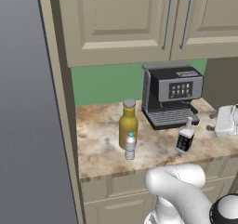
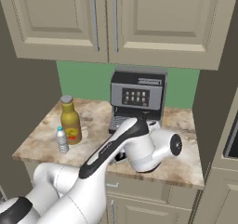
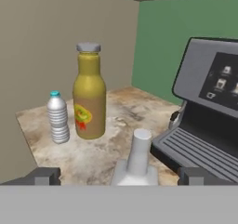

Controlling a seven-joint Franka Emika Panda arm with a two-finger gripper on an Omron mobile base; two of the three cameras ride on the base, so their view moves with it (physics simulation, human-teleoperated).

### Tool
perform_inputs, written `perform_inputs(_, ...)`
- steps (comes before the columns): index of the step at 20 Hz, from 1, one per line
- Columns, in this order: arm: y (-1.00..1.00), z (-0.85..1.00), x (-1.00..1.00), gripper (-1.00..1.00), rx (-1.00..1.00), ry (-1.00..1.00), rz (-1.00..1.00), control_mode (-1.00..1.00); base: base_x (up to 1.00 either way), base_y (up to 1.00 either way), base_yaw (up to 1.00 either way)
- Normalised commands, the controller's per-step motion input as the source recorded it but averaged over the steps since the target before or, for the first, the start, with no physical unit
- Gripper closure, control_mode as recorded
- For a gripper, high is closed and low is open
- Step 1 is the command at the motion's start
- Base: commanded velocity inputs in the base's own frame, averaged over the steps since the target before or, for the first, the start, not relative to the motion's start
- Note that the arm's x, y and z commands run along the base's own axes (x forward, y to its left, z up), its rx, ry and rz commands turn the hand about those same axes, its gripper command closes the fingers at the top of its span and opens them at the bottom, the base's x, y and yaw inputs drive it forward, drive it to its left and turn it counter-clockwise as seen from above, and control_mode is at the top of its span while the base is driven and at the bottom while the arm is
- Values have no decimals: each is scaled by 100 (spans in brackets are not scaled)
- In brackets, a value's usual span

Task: Place the drinks on the dining counter in a tight cluster.

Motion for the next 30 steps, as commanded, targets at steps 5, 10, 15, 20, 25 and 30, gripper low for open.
perform_inputs(5, 18, -19, 20, -100, 0, 0, 0, -100, 0, 0, 0)
perform_inputs(10, 16, -24, 30, -100, 0, 0, 0, -100, 0, 0, 0)
perform_inputs(15, 0, -16, 17, -100, 0, 0, 0, -100, 0, 0, 0)
perform_inputs(20, 0, -8, 8, -100, 0, 0, 0, -100, 0, 0, 0)
perform_inputs(25, 0, -16, 7, -100, 0, 0, 0, -100, 0, 0, 0)
perform_inputs(30, -3, -26, 5, -100, 0, 0, 0, -100, 0, 0, 0)
